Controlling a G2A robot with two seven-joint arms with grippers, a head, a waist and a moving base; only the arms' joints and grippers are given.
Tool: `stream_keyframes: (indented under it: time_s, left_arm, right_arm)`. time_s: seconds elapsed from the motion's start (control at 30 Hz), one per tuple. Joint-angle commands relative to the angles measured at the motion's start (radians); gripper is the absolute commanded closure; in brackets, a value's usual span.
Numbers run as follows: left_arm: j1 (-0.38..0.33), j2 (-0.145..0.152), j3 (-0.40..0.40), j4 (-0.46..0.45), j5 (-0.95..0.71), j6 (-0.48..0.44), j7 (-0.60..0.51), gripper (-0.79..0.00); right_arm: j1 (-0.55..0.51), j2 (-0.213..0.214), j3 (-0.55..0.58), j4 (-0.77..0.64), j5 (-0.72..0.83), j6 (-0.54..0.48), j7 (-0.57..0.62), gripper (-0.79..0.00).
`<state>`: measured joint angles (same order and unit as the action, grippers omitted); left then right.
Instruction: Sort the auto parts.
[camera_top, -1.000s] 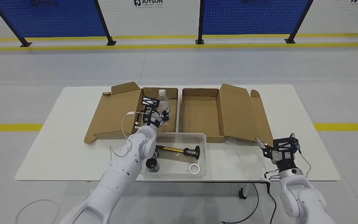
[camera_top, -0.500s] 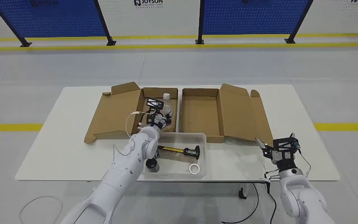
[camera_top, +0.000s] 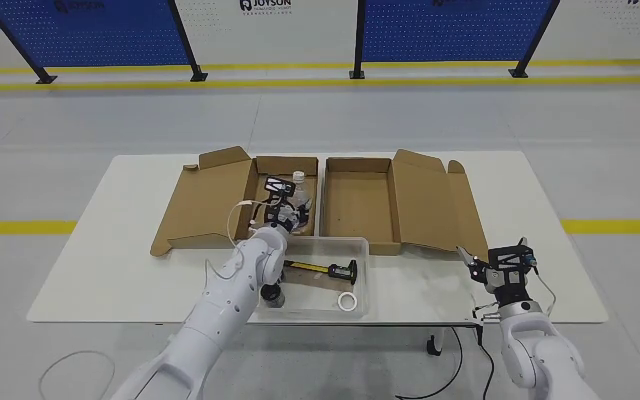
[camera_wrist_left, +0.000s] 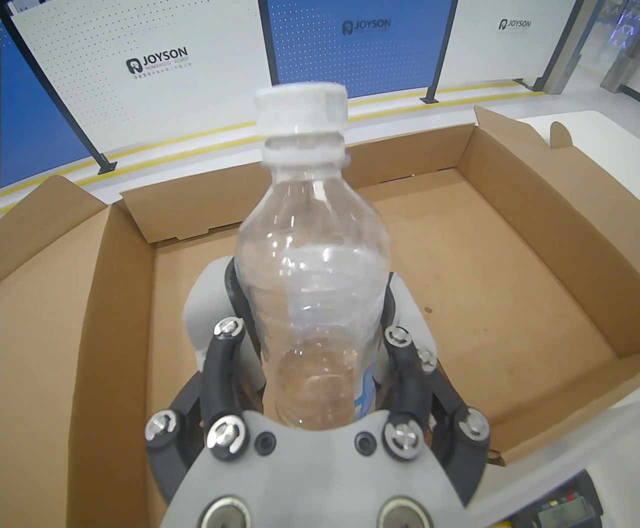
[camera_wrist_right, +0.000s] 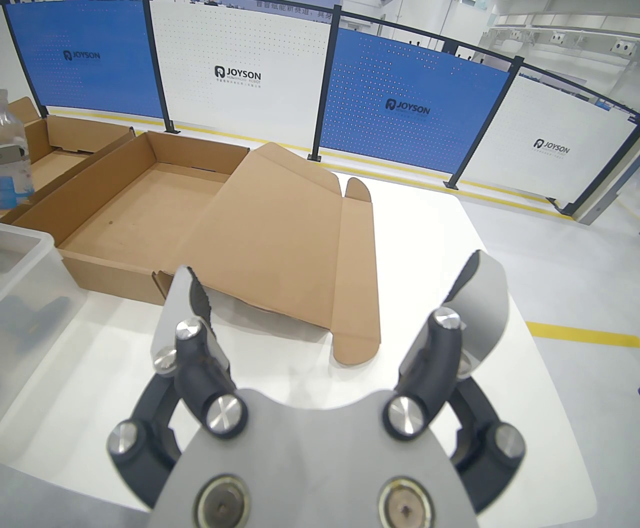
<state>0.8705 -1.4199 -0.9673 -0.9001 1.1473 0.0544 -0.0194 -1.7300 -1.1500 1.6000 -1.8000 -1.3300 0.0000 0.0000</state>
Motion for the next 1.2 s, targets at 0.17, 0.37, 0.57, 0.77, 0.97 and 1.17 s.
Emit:
stream_keyframes:
  time_s: [0.17,0.37,0.57,0.77,0.97,1.17]
  left_arm:
    - [0.01,-0.001,-0.014,-0.016,0.008,-0.01,0.019,-0.785]
    - [0.033,0.009,-0.05,-0.071,0.026,-0.006,0.039,-0.785]
    - [0.098,0.034,-0.111,-0.221,0.085,-0.011,0.017,-0.785]
    - [0.217,0.067,-0.202,-0.474,0.147,-0.025,-0.07,-0.785]
    - [0.328,0.09,-0.273,-0.697,0.147,-0.099,-0.221,-0.785]
    - [0.396,0.109,-0.305,-0.823,0.154,-0.216,-0.461,-0.785]
  right_arm:
    - [0.0,0.0,0.0,0.0,0.0,0.0,0.0,-0.785]
    - [0.0,0.0,0.0,0.0,0.0,0.0,0.0,-0.785]
    - [0.0,0.0,0.0,0.0,0.0,0.0,0.0,-0.785]
    - [0.0,0.0,0.0,0.0,0.0,0.0,0.0,-0.785]
    - [0.0,0.0,0.0,0.0,0.0,0.0,0.0,-0.785]
    - [0.0,0.0,0.0,0.0,0.0,0.0,0.0,-0.785]
